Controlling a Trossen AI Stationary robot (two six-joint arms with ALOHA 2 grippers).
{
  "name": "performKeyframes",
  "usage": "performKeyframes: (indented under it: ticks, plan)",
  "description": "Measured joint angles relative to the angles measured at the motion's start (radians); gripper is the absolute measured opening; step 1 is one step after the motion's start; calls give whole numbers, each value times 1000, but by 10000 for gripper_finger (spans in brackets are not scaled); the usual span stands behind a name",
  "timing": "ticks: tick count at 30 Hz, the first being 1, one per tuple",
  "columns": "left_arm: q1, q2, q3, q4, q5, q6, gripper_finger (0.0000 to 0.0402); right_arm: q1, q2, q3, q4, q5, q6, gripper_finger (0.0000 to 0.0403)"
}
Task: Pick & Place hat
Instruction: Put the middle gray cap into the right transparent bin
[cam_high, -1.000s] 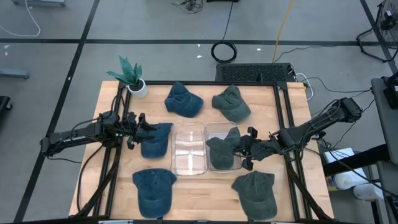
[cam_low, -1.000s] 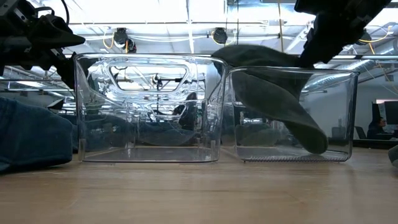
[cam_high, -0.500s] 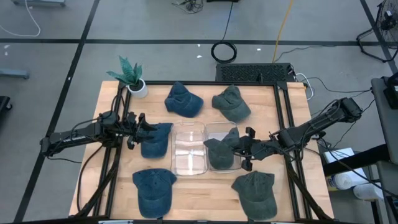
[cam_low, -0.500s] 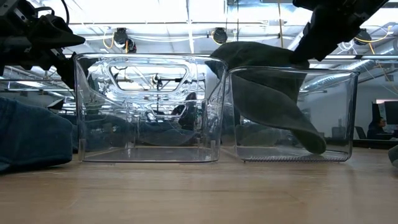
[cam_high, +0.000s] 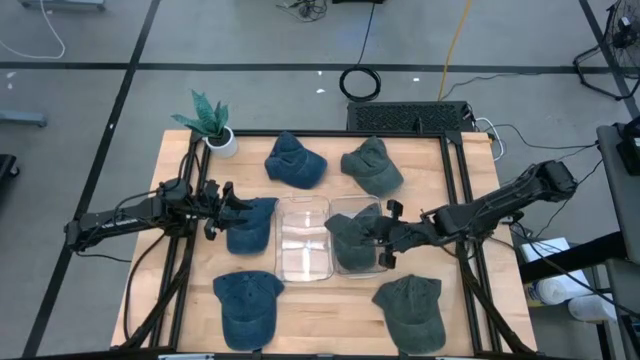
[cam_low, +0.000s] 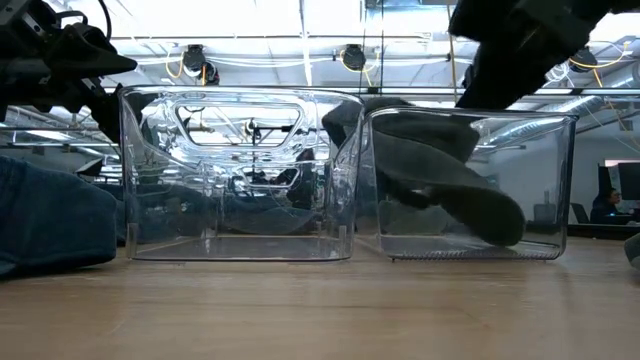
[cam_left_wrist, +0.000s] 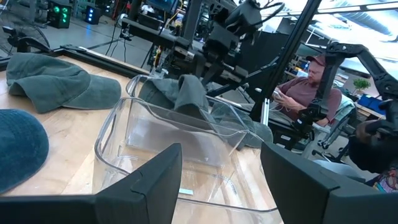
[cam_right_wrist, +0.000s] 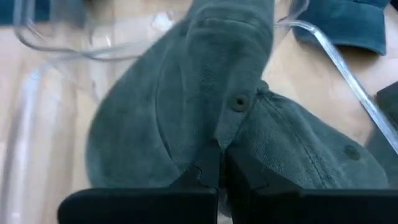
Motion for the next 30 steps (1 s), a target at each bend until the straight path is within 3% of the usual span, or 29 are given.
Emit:
performKeyframes:
  ticks: [6, 17, 22, 30]
  plan:
    - [0, 0, 0, 0, 0, 0, 228, -41, 64, 0, 46, -104, -39, 0]
    - [0, 0, 0, 0, -1, 0, 228, -64, 84, 0, 59, -105, -37, 17]
    - [0, 0, 0, 0, -1, 0, 228, -63, 47, 0, 77, -105, -35, 48]
    - [0, 0, 0, 0, -1, 0, 228, -62, -41, 0, 80, -105, -35, 135]
